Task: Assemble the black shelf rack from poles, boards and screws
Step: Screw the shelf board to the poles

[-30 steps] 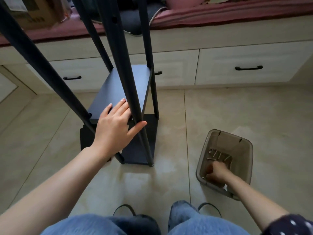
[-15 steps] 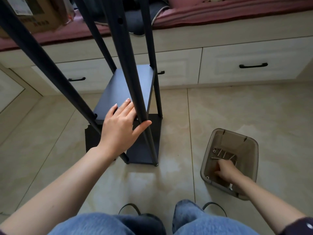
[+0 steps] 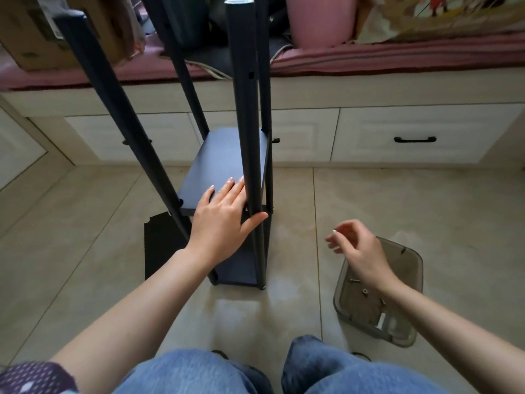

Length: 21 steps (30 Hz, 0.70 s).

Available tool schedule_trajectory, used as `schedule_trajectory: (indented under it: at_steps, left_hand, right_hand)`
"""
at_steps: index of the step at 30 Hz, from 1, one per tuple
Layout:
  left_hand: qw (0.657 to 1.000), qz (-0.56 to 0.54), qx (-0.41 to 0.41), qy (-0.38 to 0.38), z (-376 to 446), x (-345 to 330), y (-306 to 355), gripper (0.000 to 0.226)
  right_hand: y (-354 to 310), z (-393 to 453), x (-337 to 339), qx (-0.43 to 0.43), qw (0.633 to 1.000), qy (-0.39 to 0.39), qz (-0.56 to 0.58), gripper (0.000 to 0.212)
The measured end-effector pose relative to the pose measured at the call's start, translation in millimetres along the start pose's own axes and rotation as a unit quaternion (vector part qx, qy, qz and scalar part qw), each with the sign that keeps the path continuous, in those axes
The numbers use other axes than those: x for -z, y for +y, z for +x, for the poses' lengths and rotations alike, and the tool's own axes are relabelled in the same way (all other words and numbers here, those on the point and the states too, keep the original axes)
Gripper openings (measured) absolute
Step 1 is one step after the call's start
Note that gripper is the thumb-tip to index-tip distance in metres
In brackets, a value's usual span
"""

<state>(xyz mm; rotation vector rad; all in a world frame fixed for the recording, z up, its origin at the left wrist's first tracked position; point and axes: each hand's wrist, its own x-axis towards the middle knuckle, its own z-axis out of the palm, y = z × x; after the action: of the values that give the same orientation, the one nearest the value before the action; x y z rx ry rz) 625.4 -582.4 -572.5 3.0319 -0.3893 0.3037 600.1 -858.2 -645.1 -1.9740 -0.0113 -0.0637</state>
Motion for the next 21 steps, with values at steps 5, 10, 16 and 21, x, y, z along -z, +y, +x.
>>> schedule_trajectory:
  at_steps: [5, 10, 16, 21]
  left_hand:
    - [1.0, 0.009, 0.003, -0.018, 3, 4, 1, 0.09]
    - [0.999, 0.029, 0.005, -0.015, 2, 2, 4, 0.092]
    - [0.999, 0.051, 0.012, -0.013, -2, -1, 5, 0.084]
    - [0.999, 0.028, 0.035, 0.019, -12, 0, 2, 0.081]
  right_hand:
    - [-54, 15, -57, -0.054, 0.981, -0.04, 0.181, 0.012]
    - [-66, 34, -103, -0.118, 0.962, -0.03, 0.243, 0.012]
    - [-61, 44, -136, -0.172, 0.962, -0.076, 0.199, 0.022]
    - [-61, 42, -139, -0.146, 0.965, -0.075, 0.203, 0.019]
